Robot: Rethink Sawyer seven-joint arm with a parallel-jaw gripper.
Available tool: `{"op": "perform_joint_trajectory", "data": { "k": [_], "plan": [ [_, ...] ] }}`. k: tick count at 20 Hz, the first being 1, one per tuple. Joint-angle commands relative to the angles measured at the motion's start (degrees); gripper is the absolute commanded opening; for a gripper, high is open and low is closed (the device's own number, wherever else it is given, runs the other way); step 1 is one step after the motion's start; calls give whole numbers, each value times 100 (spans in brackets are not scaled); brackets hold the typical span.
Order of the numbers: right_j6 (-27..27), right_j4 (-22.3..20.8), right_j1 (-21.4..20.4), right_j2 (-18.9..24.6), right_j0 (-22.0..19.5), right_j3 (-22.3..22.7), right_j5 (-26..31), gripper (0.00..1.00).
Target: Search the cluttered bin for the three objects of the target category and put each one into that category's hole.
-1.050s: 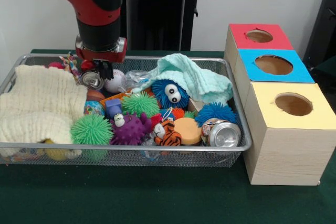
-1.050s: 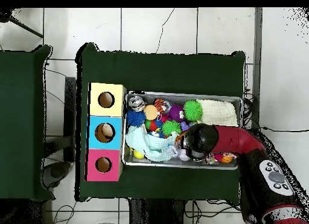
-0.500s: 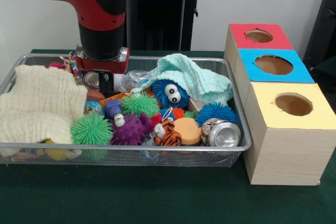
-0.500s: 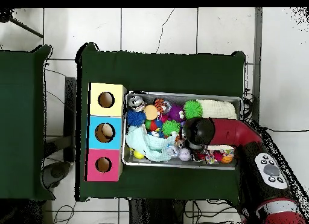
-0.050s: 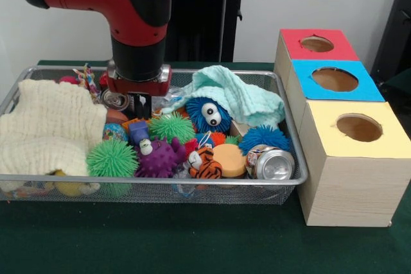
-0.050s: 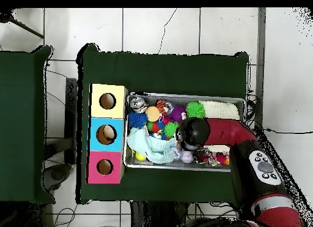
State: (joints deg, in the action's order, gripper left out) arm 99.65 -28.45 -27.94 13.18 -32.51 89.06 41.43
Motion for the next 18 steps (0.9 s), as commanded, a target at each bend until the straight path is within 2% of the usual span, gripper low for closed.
{"op": "perform_joint_trajectory", "data": {
  "k": [1, 7, 15, 18],
  "plan": [
    [497, 188, 247, 141, 38, -223, -343, 0],
    [494, 197, 219, 149, -91, -37, -529, 0],
    [315, 36, -122, 107, -564, 806, -1063, 0],
    [343, -9, -309, 34, -598, 1059, -1162, 0]
  ]
}}
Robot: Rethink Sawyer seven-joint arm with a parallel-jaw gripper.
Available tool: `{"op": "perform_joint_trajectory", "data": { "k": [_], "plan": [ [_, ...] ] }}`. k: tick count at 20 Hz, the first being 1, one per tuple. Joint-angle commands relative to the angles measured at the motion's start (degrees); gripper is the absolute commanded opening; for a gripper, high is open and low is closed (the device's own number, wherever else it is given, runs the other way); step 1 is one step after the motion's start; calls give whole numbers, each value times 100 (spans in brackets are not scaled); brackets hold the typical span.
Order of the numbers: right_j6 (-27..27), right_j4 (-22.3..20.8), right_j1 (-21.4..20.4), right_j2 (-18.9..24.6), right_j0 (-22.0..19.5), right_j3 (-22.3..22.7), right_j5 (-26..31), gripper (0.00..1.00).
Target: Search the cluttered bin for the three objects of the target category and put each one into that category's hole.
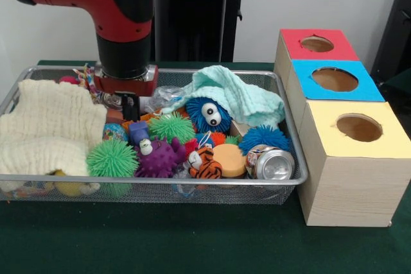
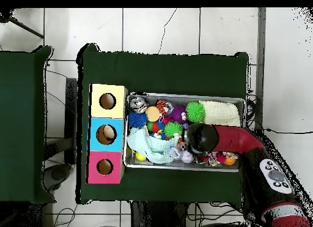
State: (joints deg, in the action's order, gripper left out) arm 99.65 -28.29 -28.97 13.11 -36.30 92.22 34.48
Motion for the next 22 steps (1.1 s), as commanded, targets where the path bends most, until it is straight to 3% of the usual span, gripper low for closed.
{"op": "perform_joint_trajectory", "data": {
  "k": [1, 5, 11, 22],
  "plan": [
    [345, -21, -291, 22, -211, 826, -444, 0],
    [482, 9, -577, -84, -144, 1229, -498, 0],
    [742, -117, -508, -249, -73, 1526, -1071, 0],
    [632, -16, -339, -318, -17, 1459, -1240, 0]
  ]
}}
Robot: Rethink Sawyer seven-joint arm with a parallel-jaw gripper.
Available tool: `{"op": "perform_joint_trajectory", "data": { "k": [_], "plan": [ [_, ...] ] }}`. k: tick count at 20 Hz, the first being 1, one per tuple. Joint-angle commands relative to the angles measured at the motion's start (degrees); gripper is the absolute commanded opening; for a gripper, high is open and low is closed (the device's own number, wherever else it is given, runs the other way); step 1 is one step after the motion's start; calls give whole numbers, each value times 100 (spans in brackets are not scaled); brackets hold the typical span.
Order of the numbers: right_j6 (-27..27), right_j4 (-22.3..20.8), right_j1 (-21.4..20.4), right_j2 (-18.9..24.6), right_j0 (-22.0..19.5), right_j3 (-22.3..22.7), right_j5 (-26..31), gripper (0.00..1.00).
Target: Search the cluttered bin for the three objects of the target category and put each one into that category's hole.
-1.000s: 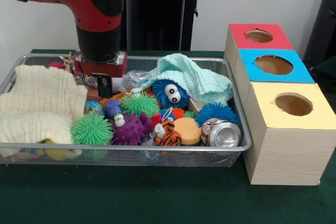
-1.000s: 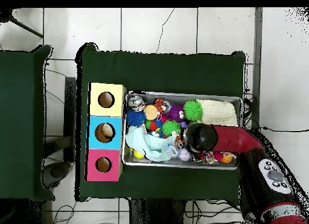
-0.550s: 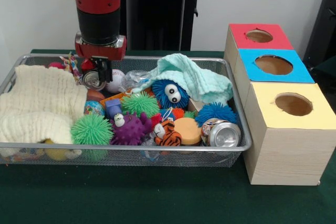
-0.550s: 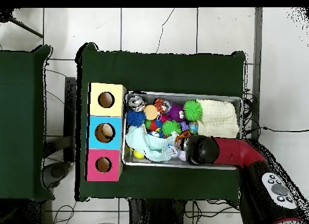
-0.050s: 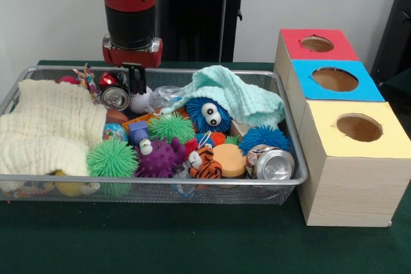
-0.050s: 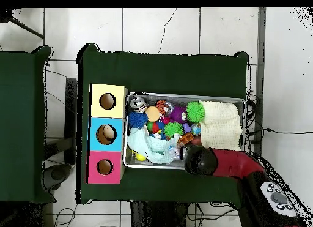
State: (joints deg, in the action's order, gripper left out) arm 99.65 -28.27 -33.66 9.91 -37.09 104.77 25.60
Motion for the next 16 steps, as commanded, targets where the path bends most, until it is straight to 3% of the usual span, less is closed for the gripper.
{"op": "perform_joint_trajectory", "data": {
  "k": [1, 16],
  "plan": [
    [622, -9, 146, 1, 61, 205, -363, 0],
    [632, -264, 796, -267, 254, -33, -949, 0]
  ]
}}
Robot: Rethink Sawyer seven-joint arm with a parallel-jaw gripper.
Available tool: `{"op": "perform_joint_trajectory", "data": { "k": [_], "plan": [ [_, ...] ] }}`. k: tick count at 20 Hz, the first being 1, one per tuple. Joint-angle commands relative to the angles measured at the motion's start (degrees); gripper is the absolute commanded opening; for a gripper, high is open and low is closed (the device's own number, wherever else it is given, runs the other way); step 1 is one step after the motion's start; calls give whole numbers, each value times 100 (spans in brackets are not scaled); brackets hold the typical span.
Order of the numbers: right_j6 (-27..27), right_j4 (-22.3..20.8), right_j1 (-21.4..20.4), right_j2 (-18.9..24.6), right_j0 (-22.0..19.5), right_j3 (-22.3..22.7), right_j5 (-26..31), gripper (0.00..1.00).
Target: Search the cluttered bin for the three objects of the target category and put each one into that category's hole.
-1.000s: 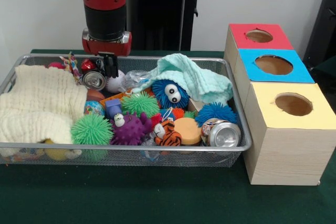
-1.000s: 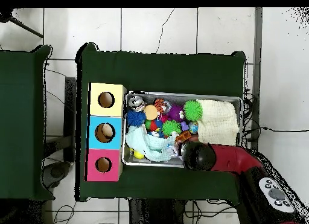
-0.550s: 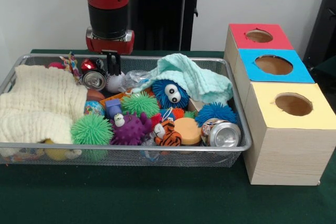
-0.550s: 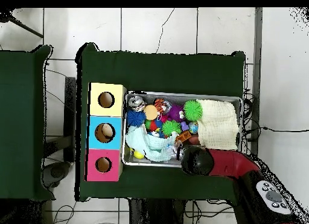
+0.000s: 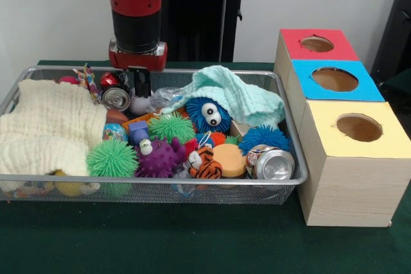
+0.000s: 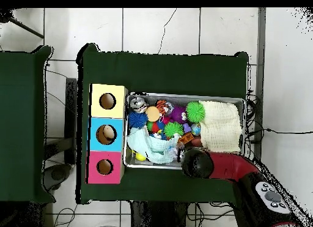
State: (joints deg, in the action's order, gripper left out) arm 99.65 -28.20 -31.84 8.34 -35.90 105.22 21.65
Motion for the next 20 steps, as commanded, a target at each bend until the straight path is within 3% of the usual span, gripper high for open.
{"op": "perform_joint_trajectory", "data": {
  "k": [1, 8, 20],
  "plan": [
    [598, -259, 623, -116, 148, -87, -521, 0],
    [608, -313, 600, -344, 276, 107, -942, 0],
    [309, -212, 512, -199, 122, 171, -767, 0]
  ]
}}
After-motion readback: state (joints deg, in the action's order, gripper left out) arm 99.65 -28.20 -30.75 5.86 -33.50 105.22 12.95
